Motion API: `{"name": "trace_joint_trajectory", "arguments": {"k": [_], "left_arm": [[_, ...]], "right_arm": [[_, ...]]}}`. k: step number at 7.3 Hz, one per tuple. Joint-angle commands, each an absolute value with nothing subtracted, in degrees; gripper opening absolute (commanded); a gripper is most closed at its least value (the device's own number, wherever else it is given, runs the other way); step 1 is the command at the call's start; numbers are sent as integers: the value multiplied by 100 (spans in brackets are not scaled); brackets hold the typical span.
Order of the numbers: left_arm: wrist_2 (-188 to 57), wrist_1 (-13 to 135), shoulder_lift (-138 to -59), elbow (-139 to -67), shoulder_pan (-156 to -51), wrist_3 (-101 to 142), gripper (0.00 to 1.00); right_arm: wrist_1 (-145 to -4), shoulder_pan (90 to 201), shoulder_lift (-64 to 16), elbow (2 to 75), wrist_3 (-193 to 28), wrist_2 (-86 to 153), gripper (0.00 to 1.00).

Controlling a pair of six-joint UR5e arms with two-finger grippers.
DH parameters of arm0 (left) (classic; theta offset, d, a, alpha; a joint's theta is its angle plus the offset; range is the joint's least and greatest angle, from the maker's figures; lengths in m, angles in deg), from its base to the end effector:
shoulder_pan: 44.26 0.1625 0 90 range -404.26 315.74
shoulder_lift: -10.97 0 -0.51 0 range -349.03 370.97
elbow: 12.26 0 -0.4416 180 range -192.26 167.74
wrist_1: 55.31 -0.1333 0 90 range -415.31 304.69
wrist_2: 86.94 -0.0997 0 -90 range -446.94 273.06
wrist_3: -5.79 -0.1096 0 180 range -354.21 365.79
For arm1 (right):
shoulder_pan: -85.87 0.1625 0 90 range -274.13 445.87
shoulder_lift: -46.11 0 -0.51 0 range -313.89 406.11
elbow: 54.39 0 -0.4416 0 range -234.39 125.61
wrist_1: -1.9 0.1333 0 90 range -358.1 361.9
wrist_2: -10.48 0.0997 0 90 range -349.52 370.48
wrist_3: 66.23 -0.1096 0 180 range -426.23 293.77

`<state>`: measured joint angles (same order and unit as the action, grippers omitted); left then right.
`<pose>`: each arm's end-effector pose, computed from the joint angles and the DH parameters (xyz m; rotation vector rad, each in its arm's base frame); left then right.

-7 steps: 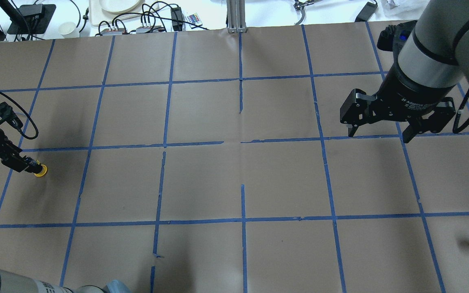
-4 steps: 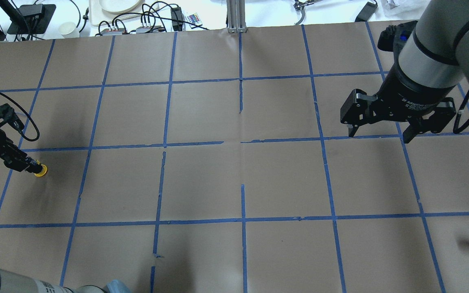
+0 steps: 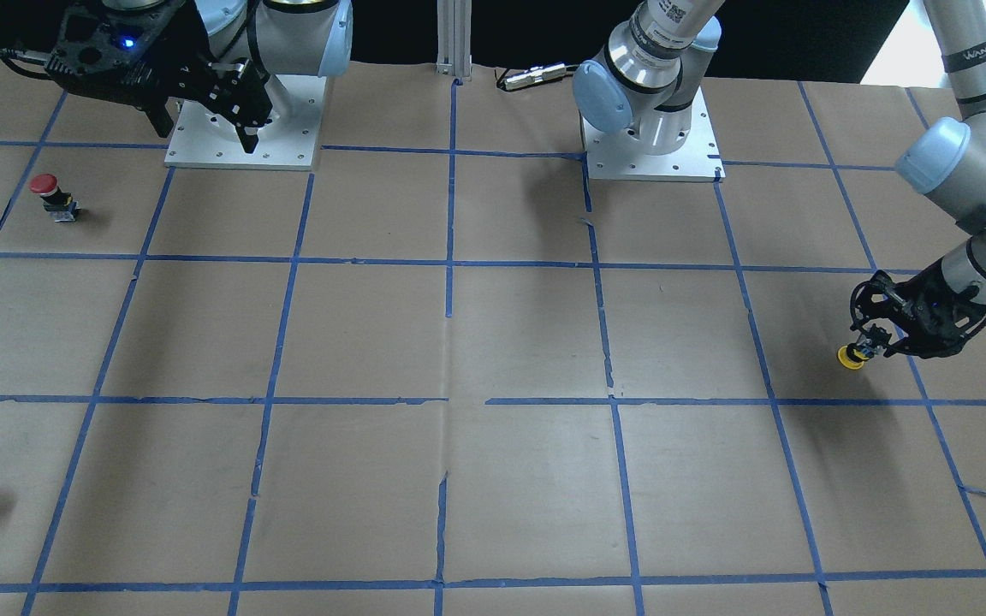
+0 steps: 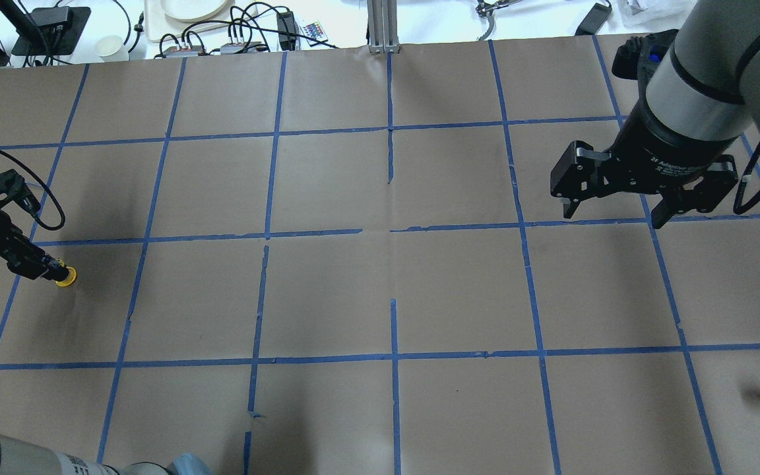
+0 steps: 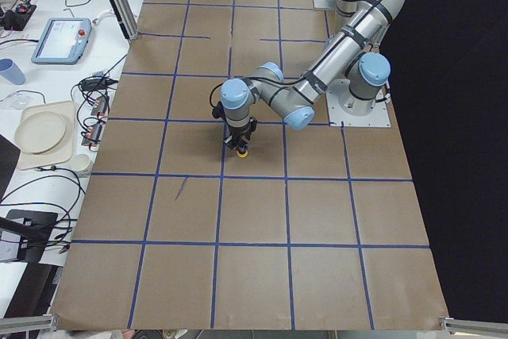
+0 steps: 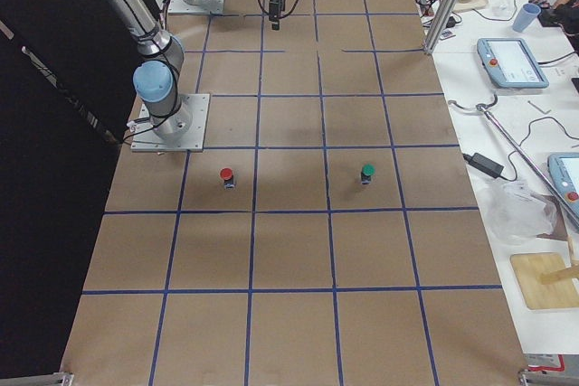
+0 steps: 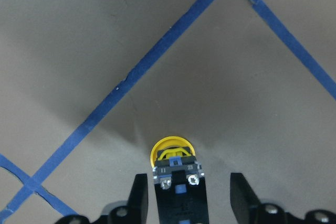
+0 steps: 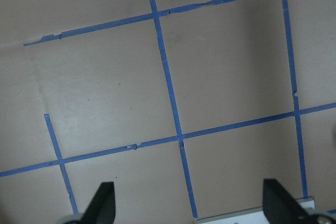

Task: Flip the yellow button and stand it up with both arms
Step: 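Close the left gripper on the yellow button's body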

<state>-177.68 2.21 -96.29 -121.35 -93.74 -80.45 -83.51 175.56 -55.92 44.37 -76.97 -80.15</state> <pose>0.2890 -0.5411 0.2717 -1.1996 -2.8437 -0.0645 0.1298 -0.4324 0.5746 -0.3010 -3.1138 -0.0343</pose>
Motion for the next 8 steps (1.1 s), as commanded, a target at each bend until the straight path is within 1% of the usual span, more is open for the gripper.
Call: {"name": "trace_joint_trajectory", "arguments": {"k": [1,3,4,7,8], "left_arm": [[-17799,191,-9634,-12124,-9366,-8052,62],[-17817,139,-9739,-12098,-9366,-8052,63],[-17886,147,-9705,-12141,-9366,-8044,61],[-18151,182,-9661,-12133,-9374,-8052,34],[-18151,217,-9617,-12142,-9374,-8044,24]], "right_arm": [[-8318,17569,-5654,4448,-7695,-7979,100],[-8301,17587,-5637,4466,-7704,-7979,100],[-8309,17587,-5637,4536,-7739,-7979,100],[-8388,17578,-5628,4554,-7766,-7979,100],[-8397,17570,-5620,4554,-7774,-7970,100]]}}
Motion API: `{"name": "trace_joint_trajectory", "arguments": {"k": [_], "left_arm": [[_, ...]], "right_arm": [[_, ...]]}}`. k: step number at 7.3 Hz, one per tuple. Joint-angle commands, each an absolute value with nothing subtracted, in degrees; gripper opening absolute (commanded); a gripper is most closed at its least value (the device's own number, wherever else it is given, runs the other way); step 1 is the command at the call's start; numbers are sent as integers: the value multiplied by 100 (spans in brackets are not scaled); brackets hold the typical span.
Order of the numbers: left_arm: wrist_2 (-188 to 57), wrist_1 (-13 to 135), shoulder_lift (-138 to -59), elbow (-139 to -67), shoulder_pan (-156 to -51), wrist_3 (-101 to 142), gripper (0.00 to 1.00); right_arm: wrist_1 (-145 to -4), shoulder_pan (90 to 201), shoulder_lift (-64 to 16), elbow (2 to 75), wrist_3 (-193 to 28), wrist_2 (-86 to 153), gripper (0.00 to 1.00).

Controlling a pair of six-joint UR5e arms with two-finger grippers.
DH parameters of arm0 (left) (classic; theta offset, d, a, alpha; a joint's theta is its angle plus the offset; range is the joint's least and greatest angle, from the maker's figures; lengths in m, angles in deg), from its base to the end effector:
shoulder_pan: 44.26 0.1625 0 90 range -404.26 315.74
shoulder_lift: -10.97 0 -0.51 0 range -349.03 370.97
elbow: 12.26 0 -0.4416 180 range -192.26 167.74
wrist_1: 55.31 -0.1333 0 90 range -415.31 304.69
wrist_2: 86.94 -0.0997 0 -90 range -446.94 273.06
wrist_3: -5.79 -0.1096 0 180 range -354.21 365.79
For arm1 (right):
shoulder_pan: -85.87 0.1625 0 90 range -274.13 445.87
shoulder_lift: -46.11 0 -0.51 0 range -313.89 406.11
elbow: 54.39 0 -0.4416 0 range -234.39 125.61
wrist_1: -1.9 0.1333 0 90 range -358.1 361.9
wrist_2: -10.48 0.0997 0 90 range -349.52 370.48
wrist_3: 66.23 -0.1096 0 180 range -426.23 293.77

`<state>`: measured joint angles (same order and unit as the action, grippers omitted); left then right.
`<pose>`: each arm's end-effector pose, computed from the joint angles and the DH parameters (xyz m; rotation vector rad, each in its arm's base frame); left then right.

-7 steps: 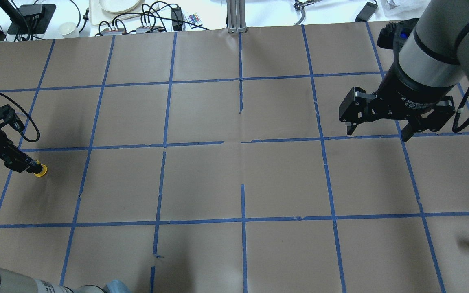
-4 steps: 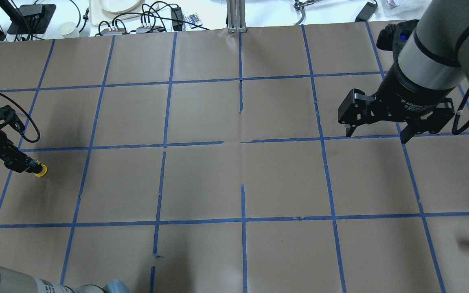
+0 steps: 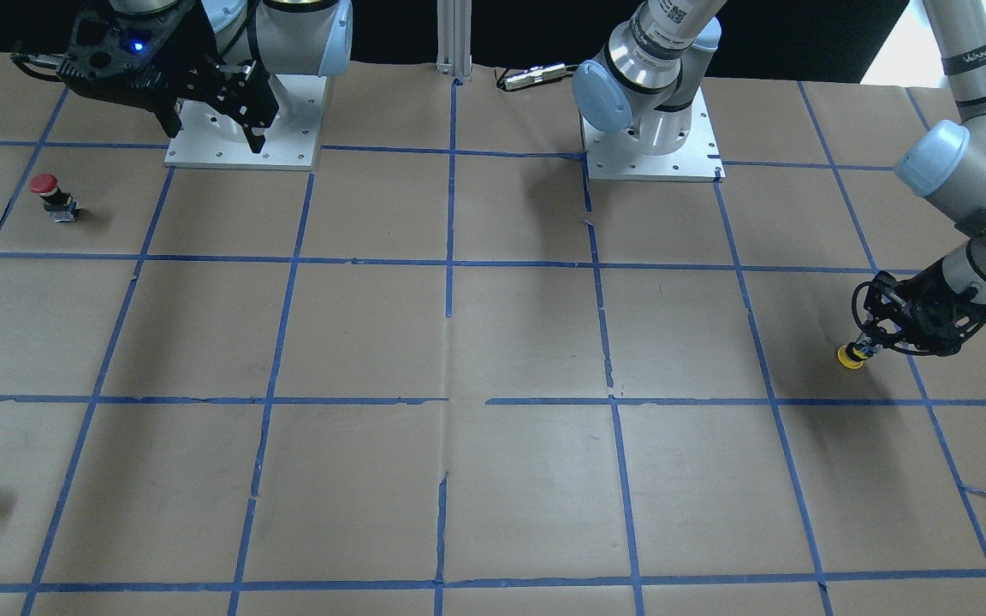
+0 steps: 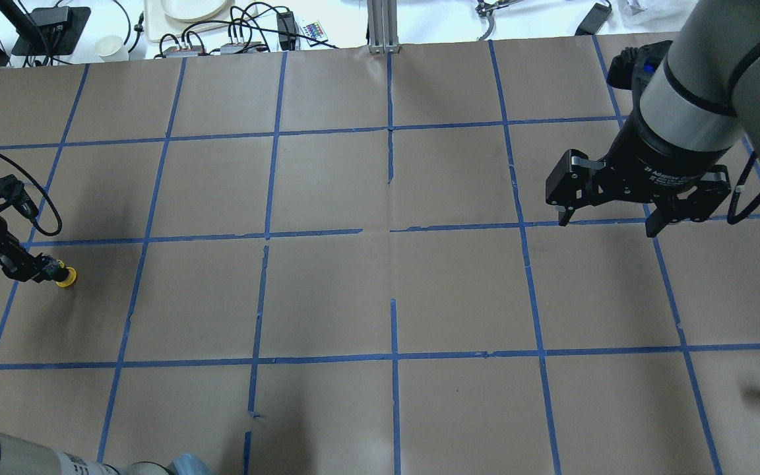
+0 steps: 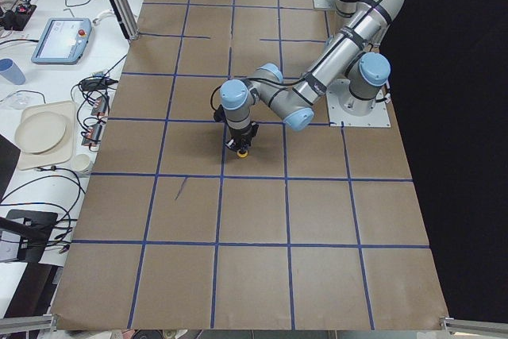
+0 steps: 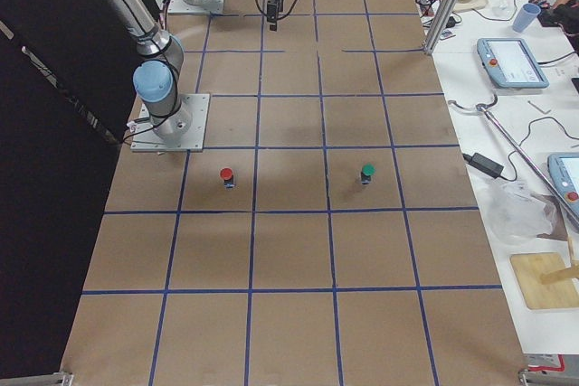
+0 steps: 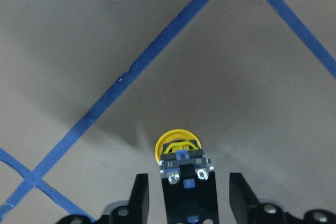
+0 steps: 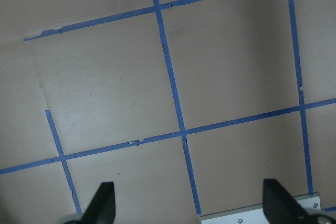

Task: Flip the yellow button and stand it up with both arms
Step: 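Close the left gripper on the yellow button's body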

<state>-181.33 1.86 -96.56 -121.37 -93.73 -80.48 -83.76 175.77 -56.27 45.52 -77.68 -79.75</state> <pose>0.2951 -0.5373 0.2696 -1.2134 -2.8665 -0.1530 0.1321 -0.4282 0.5669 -0.3152 -3.1181 -0.0503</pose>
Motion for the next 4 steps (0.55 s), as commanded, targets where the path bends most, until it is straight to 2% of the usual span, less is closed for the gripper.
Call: {"name": "trace_joint_trajectory", "arguments": {"k": [1,4], "left_arm": [[-18116,287,-9556,-12133,-9392,-8026,18],[-17164,1617,-8706,-11879,-9532,-7843,13]], "right_arm": [[-8397,17569,-5628,4563,-7774,-7970,100],[-8388,17569,-5646,4642,-7774,-7979,100]]}}
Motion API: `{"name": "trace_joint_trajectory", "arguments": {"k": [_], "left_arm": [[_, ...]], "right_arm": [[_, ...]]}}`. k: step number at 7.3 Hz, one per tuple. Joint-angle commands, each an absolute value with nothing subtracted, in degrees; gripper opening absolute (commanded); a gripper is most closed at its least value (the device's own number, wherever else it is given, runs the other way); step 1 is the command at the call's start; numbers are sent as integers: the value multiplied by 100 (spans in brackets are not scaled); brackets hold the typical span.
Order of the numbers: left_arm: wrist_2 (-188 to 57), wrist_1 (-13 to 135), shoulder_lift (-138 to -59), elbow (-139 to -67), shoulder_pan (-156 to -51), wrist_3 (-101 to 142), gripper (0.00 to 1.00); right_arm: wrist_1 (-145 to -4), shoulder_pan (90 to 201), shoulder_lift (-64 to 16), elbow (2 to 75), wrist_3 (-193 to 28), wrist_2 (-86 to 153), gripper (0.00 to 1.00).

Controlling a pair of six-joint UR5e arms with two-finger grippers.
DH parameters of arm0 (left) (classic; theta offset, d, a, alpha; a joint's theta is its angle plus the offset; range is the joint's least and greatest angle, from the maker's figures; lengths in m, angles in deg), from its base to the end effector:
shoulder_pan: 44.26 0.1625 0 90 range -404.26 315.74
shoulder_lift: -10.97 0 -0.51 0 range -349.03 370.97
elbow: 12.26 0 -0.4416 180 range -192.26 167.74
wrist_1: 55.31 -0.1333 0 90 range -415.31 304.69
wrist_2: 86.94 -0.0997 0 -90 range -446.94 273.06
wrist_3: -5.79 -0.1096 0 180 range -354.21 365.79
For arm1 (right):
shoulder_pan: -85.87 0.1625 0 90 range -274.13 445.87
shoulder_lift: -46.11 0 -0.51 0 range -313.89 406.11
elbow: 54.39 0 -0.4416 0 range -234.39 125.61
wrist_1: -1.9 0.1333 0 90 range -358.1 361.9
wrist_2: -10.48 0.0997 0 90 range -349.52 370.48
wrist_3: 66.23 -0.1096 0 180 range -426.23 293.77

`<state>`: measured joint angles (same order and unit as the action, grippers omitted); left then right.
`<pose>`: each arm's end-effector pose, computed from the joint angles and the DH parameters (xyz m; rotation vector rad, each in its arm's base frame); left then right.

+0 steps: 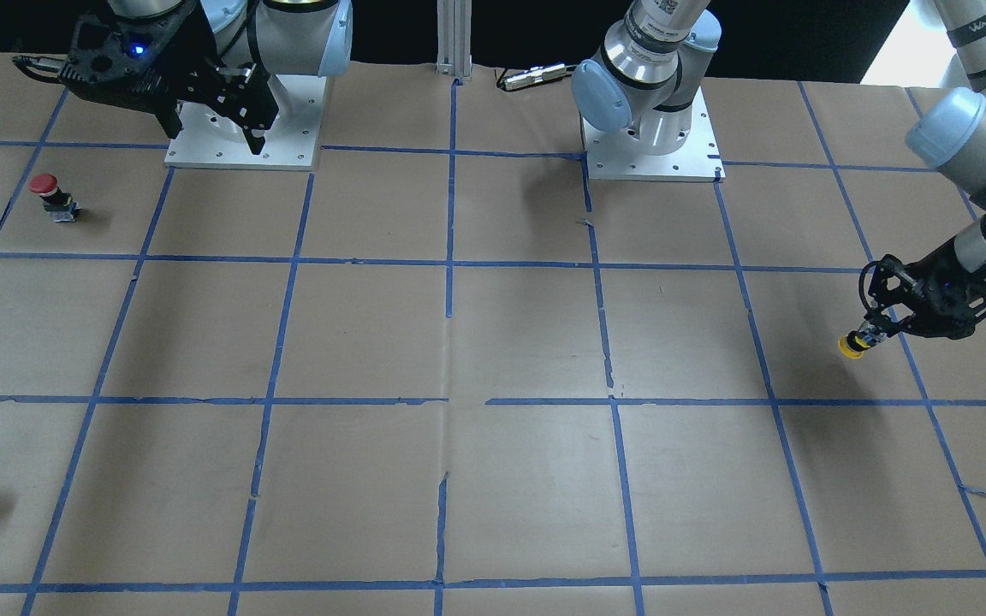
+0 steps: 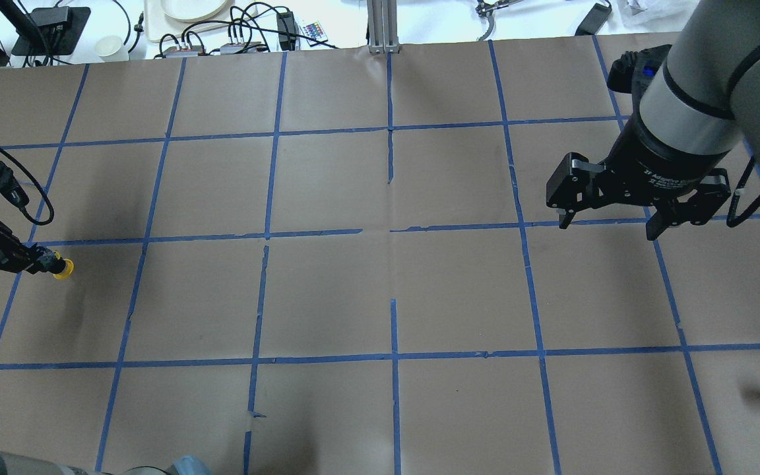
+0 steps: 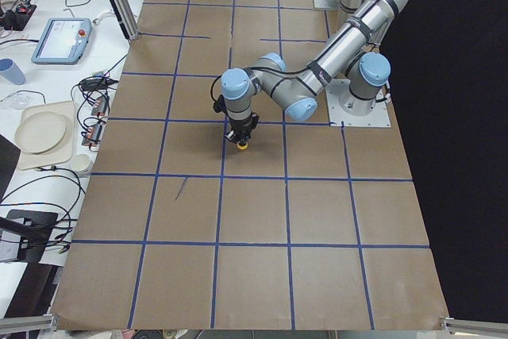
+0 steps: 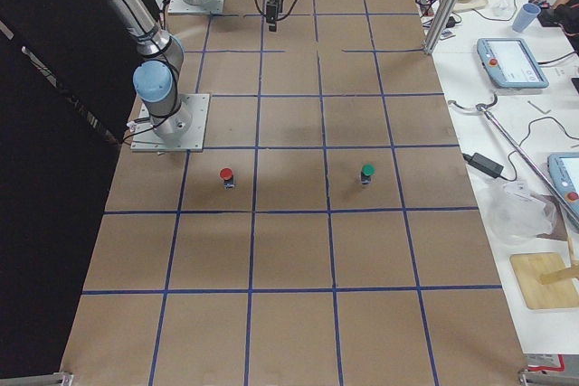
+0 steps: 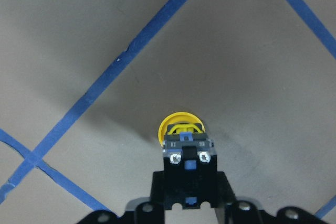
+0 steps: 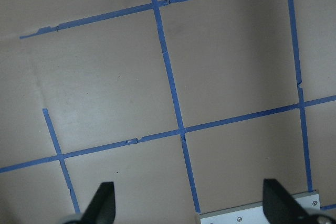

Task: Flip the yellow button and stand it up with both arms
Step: 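Lift the yellow button with the left gripper toward the right gripper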

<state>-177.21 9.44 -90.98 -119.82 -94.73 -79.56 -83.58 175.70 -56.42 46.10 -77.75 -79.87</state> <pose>0.2675 -0.5328 0.3272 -1.1982 -2.8344 -0.0594 0.1314 -0.4259 0.5623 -0.3186 -3.1143 -0.0665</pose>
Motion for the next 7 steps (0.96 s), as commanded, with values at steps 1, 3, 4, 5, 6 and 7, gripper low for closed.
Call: {"name": "trace_joint_trajectory", "arguments": {"k": [1,3,4,5,6,7], "left_arm": [[-16401,2198,-8459,-11817,-9663,-7563,13],[-15608,3182,-8090,-11712,-10102,-7394,10],[-15071,4302,-8027,-11276,-10304,-6888,10],[-14361,5566,-8035,-10663,-10410,-6657,9],[-14023,6901,-8113,-10048,-10490,-6455,9],[-13437,7828,-8123,-9702,-10708,-6435,9]], "right_arm": [[-8388,17569,-5646,4642,-7774,-7987,100],[-8388,17561,-5646,4642,-7740,-7987,100],[-8388,17552,-5646,4642,-7722,-7961,100],[-8406,17543,-5611,4555,-7878,-7796,100],[-8336,17482,-5541,4563,-8585,-7115,100],[-8336,17308,-5523,4554,-9349,-6282,100]]}}
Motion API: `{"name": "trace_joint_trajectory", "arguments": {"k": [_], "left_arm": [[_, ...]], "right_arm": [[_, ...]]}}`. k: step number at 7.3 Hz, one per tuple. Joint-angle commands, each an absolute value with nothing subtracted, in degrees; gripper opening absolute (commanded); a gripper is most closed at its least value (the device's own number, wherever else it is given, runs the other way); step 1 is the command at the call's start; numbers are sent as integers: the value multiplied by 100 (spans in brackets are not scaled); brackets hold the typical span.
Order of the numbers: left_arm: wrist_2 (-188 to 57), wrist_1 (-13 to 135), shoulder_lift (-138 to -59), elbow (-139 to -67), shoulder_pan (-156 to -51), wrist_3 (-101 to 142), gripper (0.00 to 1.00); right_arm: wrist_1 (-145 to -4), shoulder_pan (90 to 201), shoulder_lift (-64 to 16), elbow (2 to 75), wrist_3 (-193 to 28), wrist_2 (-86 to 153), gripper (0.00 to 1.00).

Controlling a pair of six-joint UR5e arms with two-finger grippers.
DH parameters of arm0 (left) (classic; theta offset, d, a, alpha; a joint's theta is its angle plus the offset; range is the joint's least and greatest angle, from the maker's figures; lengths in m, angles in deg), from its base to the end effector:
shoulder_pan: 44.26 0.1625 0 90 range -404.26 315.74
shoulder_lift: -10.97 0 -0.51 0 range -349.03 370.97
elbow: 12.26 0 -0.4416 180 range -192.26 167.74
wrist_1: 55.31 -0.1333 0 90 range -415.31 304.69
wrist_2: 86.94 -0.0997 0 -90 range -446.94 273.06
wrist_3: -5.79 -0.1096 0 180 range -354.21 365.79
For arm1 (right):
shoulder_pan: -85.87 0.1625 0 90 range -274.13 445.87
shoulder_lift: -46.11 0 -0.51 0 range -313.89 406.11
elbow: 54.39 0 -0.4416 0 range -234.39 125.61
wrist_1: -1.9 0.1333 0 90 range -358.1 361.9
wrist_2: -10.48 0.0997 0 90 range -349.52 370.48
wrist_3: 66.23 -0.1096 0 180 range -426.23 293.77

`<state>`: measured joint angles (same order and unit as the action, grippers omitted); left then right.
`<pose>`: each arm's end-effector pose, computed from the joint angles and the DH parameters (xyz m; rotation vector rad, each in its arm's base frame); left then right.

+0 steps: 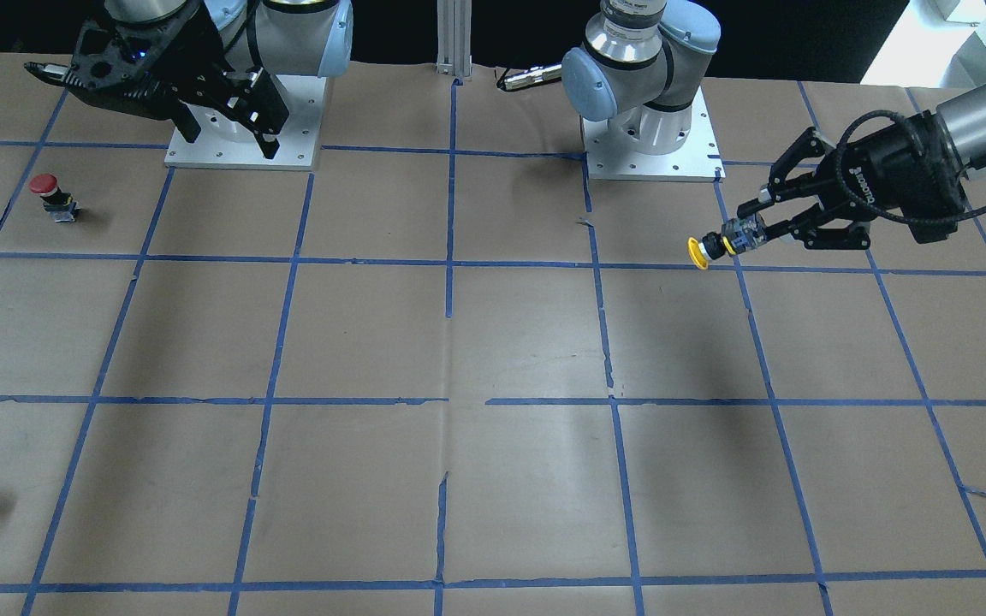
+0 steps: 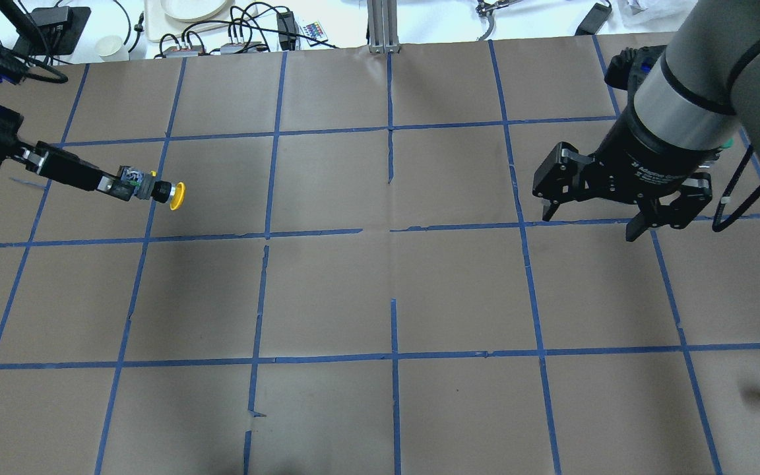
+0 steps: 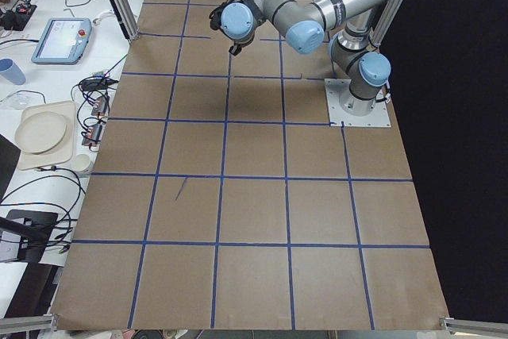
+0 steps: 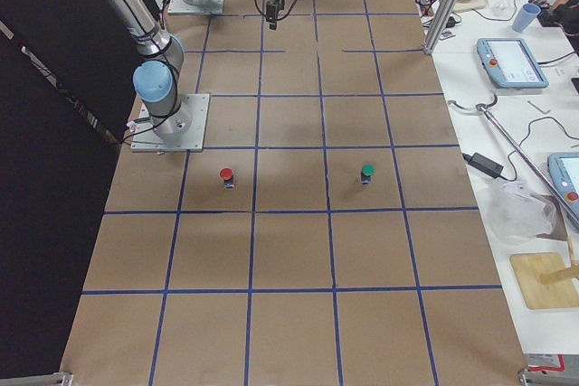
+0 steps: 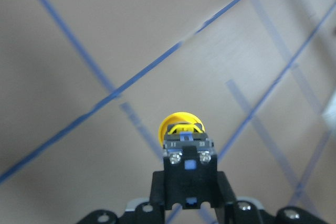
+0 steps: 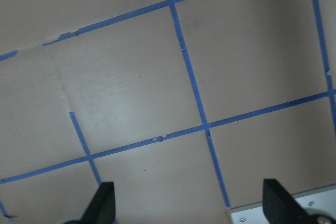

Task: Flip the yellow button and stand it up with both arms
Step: 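Lift the yellow button with the left gripper toward the right gripper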

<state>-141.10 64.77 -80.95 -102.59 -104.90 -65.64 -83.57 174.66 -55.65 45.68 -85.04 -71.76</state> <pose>0.0706 -0.5283 0.5265 -0.6298 -2.2434 0.1493 0.1390 -0.4347 0.5614 0.5288 2.9668 0.1051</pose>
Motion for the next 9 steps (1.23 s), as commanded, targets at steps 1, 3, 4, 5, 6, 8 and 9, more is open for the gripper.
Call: {"name": "trace_joint_trajectory", "arguments": {"k": [1,3,4,5,6,8,9], "left_arm": [[-12726,8560,-8123,-9594,-10971,-6305,9],[-11450,9021,-7992,-9707,-11796,-5874,9],[-10888,9503,-7939,-9707,-12061,-5873,9],[-10569,9873,-7851,-9707,-12194,-5890,9],[-10383,10207,-7772,-9733,-12248,-6012,8],[-10102,10298,-7780,-9734,-12432,-6101,8],[-9822,10238,-7823,-9742,-12598,-6127,8]], "right_arm": [[-8301,16940,-5401,4493,-9661,-5386,100],[-7802,16262,-5216,4239,-11037,-3488,100],[-7782,16260,-5224,4246,-11697,-2887,100],[-7773,16277,-5276,4255,-11868,-2463,100],[-7773,16295,-5277,4281,-11966,-1989,100],[-7843,16295,-5250,4273,-13358,-1028,100],[-7783,16312,-5303,4290,-13556,-948,100]]}}
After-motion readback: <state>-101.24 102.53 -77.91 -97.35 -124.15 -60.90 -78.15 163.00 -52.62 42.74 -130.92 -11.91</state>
